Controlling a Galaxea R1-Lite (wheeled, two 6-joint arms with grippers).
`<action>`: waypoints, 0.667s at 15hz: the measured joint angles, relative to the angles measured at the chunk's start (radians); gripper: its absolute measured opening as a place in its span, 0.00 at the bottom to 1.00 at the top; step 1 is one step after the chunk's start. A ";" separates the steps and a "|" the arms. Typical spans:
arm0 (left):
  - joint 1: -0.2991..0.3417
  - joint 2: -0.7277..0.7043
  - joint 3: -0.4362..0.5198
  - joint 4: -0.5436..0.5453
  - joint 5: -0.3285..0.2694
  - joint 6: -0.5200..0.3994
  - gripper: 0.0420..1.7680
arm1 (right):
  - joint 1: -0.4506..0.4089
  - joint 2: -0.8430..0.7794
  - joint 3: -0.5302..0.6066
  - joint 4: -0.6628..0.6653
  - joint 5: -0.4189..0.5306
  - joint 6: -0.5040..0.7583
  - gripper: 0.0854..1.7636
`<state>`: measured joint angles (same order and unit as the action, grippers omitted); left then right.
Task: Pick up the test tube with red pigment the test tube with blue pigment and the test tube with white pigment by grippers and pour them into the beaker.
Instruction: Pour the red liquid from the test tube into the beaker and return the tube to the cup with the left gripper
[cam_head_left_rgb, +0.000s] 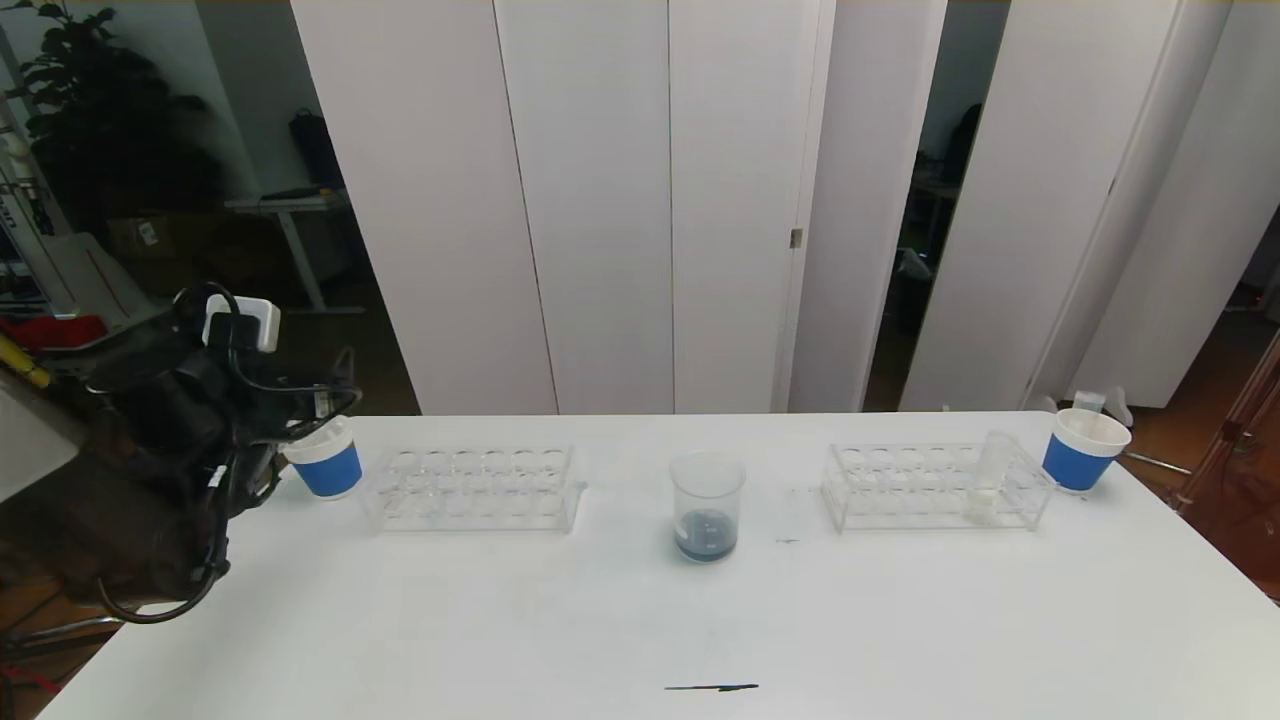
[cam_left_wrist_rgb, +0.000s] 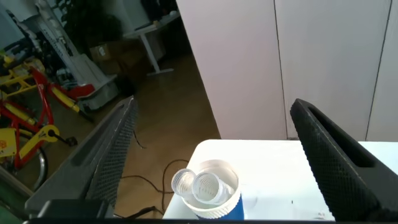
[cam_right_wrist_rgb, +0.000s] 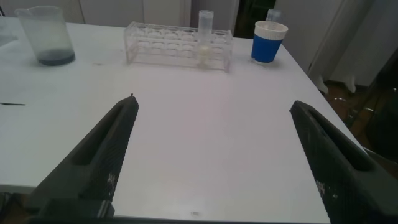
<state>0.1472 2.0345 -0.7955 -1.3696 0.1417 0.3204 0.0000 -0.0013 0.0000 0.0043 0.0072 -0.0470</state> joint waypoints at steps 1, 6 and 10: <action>-0.004 -0.081 0.037 0.056 -0.006 0.000 0.99 | 0.000 0.000 0.000 0.000 0.000 0.000 0.99; -0.027 -0.556 0.235 0.418 -0.048 0.001 0.99 | 0.000 0.000 0.000 0.000 0.000 0.000 0.99; -0.061 -1.009 0.352 0.778 -0.056 0.007 0.99 | 0.000 0.000 0.000 0.000 0.000 0.000 0.99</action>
<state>0.0864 1.0260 -0.4438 -0.5917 0.0855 0.3270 0.0000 -0.0013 0.0000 0.0047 0.0072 -0.0470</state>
